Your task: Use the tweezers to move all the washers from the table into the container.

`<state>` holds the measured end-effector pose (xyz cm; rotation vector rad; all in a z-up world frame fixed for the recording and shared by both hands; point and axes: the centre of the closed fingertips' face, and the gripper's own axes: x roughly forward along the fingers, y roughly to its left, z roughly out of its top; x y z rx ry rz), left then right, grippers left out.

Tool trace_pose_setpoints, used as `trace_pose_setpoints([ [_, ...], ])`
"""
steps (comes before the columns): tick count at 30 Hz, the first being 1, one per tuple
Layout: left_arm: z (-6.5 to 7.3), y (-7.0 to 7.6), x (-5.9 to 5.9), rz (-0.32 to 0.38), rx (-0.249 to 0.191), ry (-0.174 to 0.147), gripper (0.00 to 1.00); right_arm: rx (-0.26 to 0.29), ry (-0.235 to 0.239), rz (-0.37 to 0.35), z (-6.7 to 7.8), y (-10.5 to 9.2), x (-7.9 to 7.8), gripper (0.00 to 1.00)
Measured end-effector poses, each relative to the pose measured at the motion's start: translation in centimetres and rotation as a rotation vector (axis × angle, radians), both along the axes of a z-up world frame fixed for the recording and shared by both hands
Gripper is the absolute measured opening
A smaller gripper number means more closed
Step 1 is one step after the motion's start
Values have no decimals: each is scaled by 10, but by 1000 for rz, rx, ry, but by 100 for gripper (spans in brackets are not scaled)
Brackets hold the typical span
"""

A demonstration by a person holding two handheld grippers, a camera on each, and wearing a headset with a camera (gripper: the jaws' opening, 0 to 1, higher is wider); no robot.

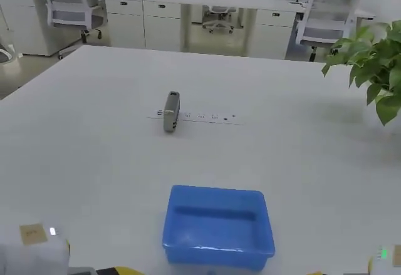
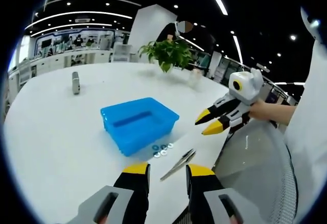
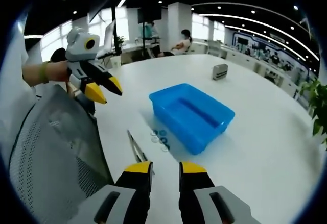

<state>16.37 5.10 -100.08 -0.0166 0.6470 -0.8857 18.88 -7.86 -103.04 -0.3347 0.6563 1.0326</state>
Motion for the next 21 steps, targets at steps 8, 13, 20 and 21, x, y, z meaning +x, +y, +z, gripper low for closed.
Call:
trace_pose_setpoints([
  [8, -1, -5, -1, -43, 38, -10, 24, 68, 0, 1, -5, 15, 1, 15],
  [13, -9, -5, -2, -80, 92, -10, 24, 52, 4, 15, -8, 15, -1, 13],
  [20, -26, -12, -4, -171, 176, 3, 15, 43, 14, 54, -13, 24, -7, 12],
  [21, -31, -11, -3, -187, 207, -3, 15, 33, 12, 70, -14, 25, -9, 11],
])
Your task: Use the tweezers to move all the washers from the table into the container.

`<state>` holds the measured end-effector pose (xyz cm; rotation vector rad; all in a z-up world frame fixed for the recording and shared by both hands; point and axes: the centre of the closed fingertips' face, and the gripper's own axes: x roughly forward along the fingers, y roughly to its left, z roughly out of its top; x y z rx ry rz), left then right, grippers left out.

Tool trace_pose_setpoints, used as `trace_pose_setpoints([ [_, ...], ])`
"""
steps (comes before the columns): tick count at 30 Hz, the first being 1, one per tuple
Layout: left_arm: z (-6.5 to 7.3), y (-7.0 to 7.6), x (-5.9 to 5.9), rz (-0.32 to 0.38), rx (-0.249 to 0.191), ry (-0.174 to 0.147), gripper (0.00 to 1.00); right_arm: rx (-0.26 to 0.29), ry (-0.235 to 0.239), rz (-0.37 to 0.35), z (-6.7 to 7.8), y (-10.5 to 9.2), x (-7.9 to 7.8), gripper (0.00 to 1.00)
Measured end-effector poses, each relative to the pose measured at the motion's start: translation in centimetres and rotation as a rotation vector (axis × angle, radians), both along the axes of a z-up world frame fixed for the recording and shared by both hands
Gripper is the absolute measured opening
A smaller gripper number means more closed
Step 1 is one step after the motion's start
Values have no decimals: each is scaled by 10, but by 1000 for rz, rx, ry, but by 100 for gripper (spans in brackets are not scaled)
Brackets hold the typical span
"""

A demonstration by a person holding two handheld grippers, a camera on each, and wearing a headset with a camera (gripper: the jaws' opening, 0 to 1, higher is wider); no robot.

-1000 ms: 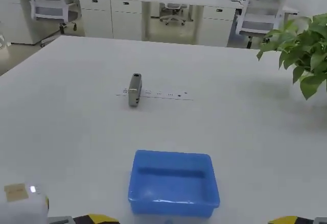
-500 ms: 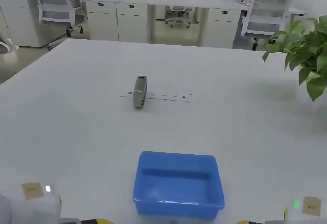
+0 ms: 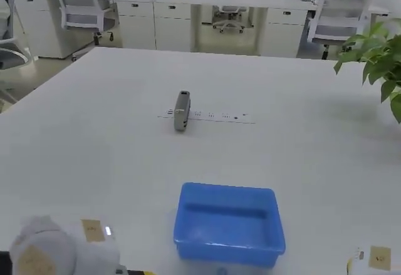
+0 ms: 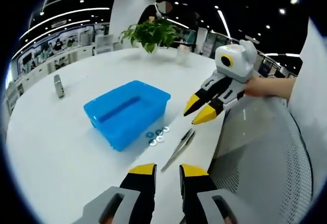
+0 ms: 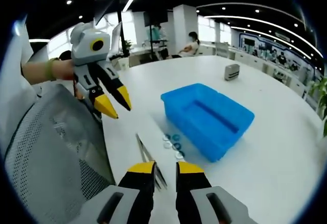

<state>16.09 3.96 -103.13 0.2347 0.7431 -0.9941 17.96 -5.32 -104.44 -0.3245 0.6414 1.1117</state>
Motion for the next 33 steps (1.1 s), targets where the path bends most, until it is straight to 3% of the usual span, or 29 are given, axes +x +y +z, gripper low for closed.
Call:
trace_pose_setpoints([
  [2, -5, -2, 0, -42, 43, -8, 13, -14, -4, 23, -2, 2, -3, 11],
  [13, -28, -8, 1, -182, 176, -13, 6, -48, -9, 88, -7, 8, -12, 9],
  [23, -34, -16, 10, -243, 223, -24, 2, -66, -8, 109, -11, 9, -16, 8],
  [28, -40, -18, 11, -301, 279, -34, 1, -71, -7, 99, -11, 6, -14, 7],
  [33, -42, -18, 12, -332, 300, -38, 3, -70, -5, 99, -12, 6, -14, 7],
])
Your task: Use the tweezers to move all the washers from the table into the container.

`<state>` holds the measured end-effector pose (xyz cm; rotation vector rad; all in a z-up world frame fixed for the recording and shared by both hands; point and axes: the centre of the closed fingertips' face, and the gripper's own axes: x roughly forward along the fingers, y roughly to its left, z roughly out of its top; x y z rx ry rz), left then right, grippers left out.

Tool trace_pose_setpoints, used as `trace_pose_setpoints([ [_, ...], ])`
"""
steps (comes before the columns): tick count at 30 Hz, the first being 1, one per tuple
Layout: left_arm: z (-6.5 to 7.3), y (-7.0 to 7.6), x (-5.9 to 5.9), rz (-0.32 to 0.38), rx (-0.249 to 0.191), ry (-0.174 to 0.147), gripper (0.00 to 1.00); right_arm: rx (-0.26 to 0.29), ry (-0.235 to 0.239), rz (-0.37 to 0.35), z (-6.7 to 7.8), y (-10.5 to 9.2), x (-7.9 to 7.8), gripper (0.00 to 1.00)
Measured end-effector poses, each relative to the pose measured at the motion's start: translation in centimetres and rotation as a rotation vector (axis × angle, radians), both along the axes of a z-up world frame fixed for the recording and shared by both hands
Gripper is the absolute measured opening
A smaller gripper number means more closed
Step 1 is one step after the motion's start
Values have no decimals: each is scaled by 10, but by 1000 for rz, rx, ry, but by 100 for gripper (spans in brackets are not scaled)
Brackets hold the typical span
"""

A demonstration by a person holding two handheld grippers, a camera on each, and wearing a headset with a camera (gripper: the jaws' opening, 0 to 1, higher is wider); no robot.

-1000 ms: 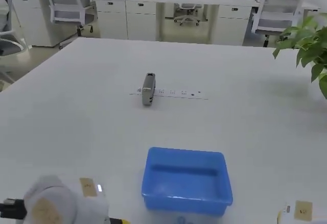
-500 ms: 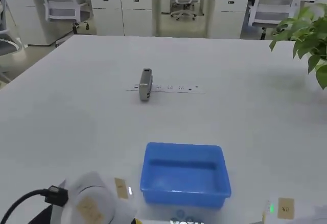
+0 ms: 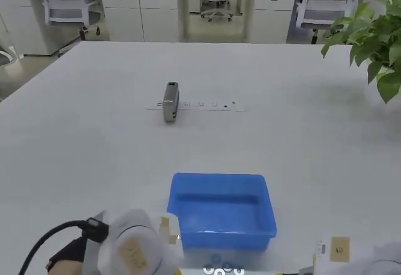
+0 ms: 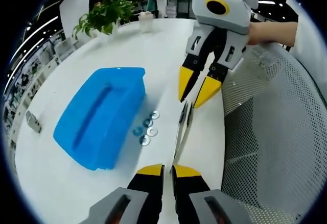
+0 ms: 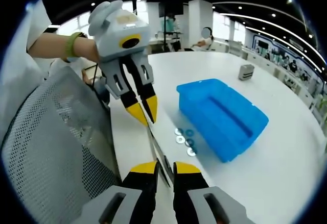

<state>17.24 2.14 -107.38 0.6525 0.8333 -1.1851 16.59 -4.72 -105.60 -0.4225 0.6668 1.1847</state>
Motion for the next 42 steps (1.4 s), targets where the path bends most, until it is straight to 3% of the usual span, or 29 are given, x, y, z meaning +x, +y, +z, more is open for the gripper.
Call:
trace_pose_setpoints([
  [12, -7, 1, -6, -73, 40, 8, 2, -12, -2, 19, -2, 2, -3, 8],
  [20, -6, -2, -8, -113, 34, 12, 0, -19, -2, 46, -3, 7, -8, 10],
  [22, -1, -1, -7, -123, 35, -13, 0, -14, 0, 46, -2, 8, -9, 12],
  [31, 30, 1, -14, -146, 3, -53, 0, -8, -7, 52, -1, 11, -9, 16],
  [42, 66, -12, -30, -200, -24, -104, 0, -7, -3, 79, -1, 14, -14, 16],
])
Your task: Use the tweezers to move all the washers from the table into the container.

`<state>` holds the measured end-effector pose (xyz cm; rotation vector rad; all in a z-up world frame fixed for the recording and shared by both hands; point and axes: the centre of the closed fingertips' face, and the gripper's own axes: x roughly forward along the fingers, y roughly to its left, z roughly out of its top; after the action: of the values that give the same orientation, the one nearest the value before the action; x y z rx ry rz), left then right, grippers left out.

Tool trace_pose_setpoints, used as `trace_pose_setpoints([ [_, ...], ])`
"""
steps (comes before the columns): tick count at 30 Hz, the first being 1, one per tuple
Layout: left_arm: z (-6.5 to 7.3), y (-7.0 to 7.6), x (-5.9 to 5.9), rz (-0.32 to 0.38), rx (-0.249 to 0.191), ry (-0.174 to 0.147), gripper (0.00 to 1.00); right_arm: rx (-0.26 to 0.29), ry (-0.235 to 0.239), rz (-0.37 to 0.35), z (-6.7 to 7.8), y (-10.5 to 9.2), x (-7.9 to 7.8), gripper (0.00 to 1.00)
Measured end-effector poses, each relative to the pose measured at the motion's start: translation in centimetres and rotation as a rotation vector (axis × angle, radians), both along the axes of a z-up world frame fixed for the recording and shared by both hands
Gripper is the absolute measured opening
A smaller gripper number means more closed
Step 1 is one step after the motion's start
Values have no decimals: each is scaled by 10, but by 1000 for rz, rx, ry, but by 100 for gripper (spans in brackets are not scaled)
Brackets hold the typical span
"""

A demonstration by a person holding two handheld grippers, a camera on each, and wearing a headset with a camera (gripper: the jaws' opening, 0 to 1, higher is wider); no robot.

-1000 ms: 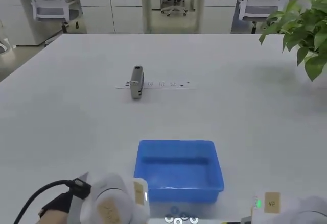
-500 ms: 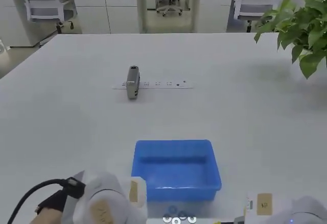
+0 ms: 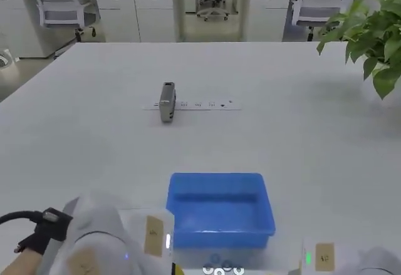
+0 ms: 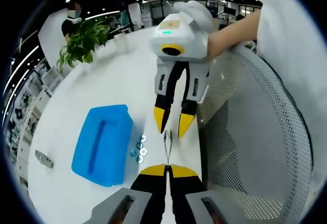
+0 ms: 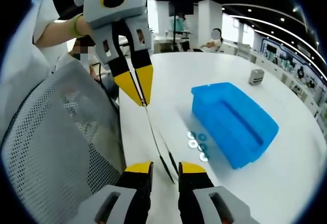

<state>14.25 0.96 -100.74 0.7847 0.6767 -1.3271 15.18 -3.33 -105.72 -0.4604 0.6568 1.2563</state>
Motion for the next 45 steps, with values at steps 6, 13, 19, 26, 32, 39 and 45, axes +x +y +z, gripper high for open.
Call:
trace_pose_setpoints([
  [6, 13, -11, -6, -50, 0, -10, 0, 4, 7, 21, 0, 3, -4, 15],
  [13, 20, -21, -8, -87, 2, -17, 0, -4, 5, 42, -2, 4, -8, 14],
  [19, 25, -32, -4, -93, -14, 2, 0, -16, -1, 62, -3, 6, -10, 15],
  [26, 25, -38, -5, -133, -10, 7, 0, -22, -9, 61, -3, 3, -9, 13],
  [32, 26, -41, -5, -129, -27, 18, 0, -23, -16, 58, -2, 2, -7, 10],
  [39, 27, -43, -4, -123, -44, 38, 0, -22, -10, 64, -2, 0, -6, 6],
  [45, 29, -42, -6, -133, -43, 37, 0, -33, -23, 85, 0, 2, -8, 6],
])
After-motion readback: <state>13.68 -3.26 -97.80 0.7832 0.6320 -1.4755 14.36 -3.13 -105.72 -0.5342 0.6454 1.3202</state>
